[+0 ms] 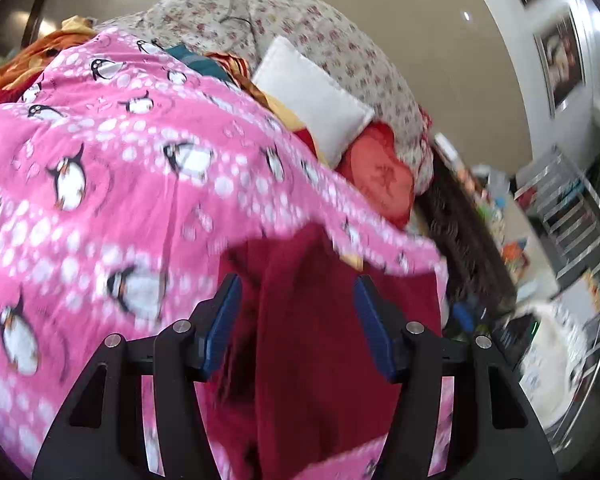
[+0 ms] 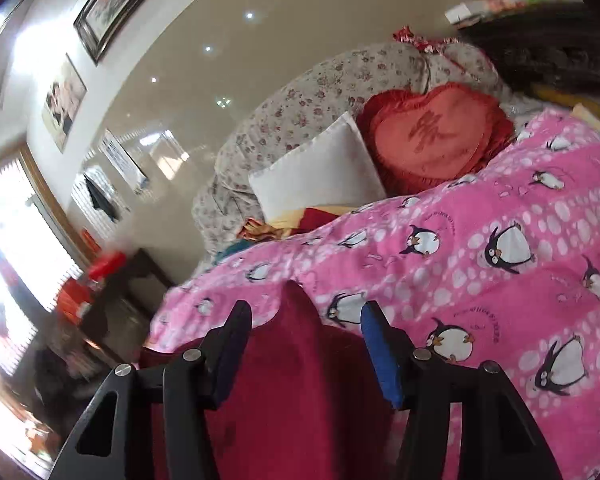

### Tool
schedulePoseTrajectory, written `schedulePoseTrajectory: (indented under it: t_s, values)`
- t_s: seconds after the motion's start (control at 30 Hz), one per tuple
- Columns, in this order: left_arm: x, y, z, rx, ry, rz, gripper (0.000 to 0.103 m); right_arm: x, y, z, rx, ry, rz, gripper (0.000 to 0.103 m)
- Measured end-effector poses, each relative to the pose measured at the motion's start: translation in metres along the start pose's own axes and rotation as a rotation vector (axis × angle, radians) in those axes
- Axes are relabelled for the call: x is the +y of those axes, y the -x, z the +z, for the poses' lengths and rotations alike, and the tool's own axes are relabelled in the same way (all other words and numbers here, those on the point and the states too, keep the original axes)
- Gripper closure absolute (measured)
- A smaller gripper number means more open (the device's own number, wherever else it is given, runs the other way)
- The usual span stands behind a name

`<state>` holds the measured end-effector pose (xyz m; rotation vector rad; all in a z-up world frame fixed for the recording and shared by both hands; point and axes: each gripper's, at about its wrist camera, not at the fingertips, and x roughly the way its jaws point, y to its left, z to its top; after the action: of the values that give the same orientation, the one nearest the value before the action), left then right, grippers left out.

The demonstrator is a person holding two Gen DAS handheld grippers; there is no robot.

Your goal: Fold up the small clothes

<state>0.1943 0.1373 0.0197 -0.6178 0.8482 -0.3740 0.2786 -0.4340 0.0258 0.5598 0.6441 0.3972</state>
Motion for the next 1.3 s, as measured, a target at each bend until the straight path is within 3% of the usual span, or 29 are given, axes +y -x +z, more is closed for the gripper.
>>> schedulePoseTrajectory:
  t_s: [0.07, 0.13, 0.2, 0.27, 0.3, 0.4, 0.47, 0.63, 0.8, 0.83, 0.87, 0.9, 0.97, 1.1, 1.2, 1.3]
  values:
    - [-0.008, 0.006, -0.023, 0.04, -0.035, -0.002, 0.045, 0.011, -0.004, -0.005, 0.056, 0.051, 0.05, 0.053]
    - [-0.011, 0.012, -0.049, 0.067, -0.074, 0.002, 0.045, 0.025, -0.012, -0.018, 0.108, 0.136, 0.046, 0.057]
    - [-0.013, 0.016, -0.073, 0.081, -0.108, 0.029, 0.045, 0.034, -0.036, -0.034, 0.174, 0.181, -0.01, 0.058]
    - [-0.016, 0.012, -0.094, 0.107, -0.131, 0.052, 0.045, 0.017, -0.067, -0.045, 0.251, 0.118, -0.101, 0.059]
    - [-0.018, 0.01, -0.105, 0.13, -0.15, 0.079, 0.045, 0.015, -0.066, -0.046, 0.235, 0.107, -0.111, 0.06]
    - [-0.022, 0.009, -0.131, 0.146, -0.207, 0.11, 0.045, 0.023, -0.036, -0.048, 0.189, 0.117, -0.068, 0.058]
    - [-0.023, 0.008, -0.143, 0.141, -0.219, 0.114, 0.045, 0.025, 0.002, -0.058, 0.161, 0.127, -0.05, 0.051]
    - [-0.03, -0.004, -0.165, 0.146, -0.29, 0.148, 0.045, 0.014, 0.057, -0.098, 0.223, 0.184, -0.1, 0.051]
    - [-0.028, -0.016, -0.16, 0.117, -0.276, 0.153, 0.045, 0.001, 0.061, -0.134, 0.293, 0.189, -0.066, 0.051]
    - [-0.027, -0.018, -0.159, 0.114, -0.274, 0.148, 0.045, -0.001, 0.053, -0.139, 0.325, 0.183, -0.049, 0.061]
    - [-0.026, -0.021, -0.157, 0.119, -0.274, 0.147, 0.047, 0.001, 0.046, -0.146, 0.353, 0.203, -0.047, 0.083]
    - [-0.024, -0.025, -0.155, 0.129, -0.273, 0.153, 0.068, 0.003, 0.043, -0.149, 0.352, 0.233, -0.068, 0.092]
    - [-0.02, -0.029, -0.15, 0.155, -0.268, 0.158, 0.09, 0.006, 0.05, -0.148, 0.317, 0.246, -0.073, 0.096]
    - [-0.011, -0.006, -0.136, 0.13, -0.237, 0.117, 0.095, 0.015, 0.083, -0.137, 0.233, 0.295, -0.092, 0.098]
    - [0.004, 0.0, -0.132, 0.108, -0.22, 0.151, 0.097, 0.006, 0.082, -0.139, 0.259, 0.281, -0.096, 0.098]
    - [0.018, -0.012, -0.139, 0.153, -0.178, 0.162, 0.097, -0.004, 0.059, -0.147, 0.309, 0.253, -0.14, 0.098]
